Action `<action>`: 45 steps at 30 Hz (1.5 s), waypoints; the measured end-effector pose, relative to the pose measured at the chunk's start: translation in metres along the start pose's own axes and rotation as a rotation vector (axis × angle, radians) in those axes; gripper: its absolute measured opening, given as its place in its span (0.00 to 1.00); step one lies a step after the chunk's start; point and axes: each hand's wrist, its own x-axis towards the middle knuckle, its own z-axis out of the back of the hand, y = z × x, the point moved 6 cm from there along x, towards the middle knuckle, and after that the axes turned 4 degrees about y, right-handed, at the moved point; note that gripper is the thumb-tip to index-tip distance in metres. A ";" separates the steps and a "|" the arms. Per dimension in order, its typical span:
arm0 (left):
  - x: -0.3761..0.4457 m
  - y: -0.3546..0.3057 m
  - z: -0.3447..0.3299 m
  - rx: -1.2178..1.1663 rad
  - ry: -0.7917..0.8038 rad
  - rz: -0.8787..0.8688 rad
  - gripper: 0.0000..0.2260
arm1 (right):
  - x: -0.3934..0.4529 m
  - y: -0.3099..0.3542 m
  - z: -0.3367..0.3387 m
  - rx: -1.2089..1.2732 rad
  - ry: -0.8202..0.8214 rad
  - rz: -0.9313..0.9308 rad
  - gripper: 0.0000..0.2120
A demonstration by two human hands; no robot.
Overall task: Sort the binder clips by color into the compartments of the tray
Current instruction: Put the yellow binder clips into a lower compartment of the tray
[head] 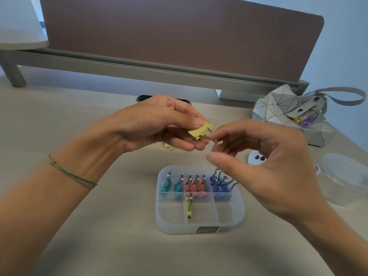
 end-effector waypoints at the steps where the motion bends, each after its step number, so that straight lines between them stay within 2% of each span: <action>1: 0.001 0.000 -0.001 0.003 -0.008 -0.001 0.06 | -0.001 0.002 -0.001 -0.028 -0.004 0.017 0.09; 3: 0.001 0.001 -0.004 0.077 -0.010 0.012 0.06 | -0.001 0.003 0.002 -0.072 -0.036 0.016 0.05; 5: 0.001 0.002 0.001 0.252 -0.065 0.014 0.08 | 0.002 -0.002 0.006 -0.078 0.024 -0.057 0.02; 8: 0.004 0.007 0.026 0.401 -0.267 0.018 0.12 | 0.002 -0.016 -0.009 -0.209 0.435 -0.249 0.03; 10: 0.006 0.013 0.038 0.442 -0.336 0.038 0.11 | -0.005 -0.023 -0.024 -0.332 0.628 -0.297 0.05; 20: 0.019 0.034 0.059 0.640 -0.461 0.051 0.05 | -0.012 -0.025 -0.046 -0.363 0.791 -0.349 0.05; 28: 0.026 0.048 0.065 0.820 -0.521 0.060 0.06 | -0.019 -0.035 -0.055 -0.317 0.772 -0.436 0.04; 31: 0.032 0.053 0.060 0.872 -0.535 0.053 0.11 | -0.018 -0.034 -0.052 -0.294 0.755 -0.419 0.07; 35: 0.035 0.060 0.063 1.008 -0.662 0.046 0.23 | -0.013 -0.031 -0.040 -0.220 0.648 -0.394 0.06; 37: 0.038 0.064 0.068 1.053 -0.678 0.084 0.26 | -0.012 -0.029 -0.035 -0.174 0.603 -0.388 0.05; 42: 0.039 0.074 0.069 1.150 -0.640 0.096 0.18 | -0.010 -0.030 -0.029 -0.154 0.552 -0.358 0.05; 45: 0.040 0.078 0.071 1.242 -0.629 0.055 0.17 | -0.009 -0.027 -0.027 -0.142 0.533 -0.338 0.05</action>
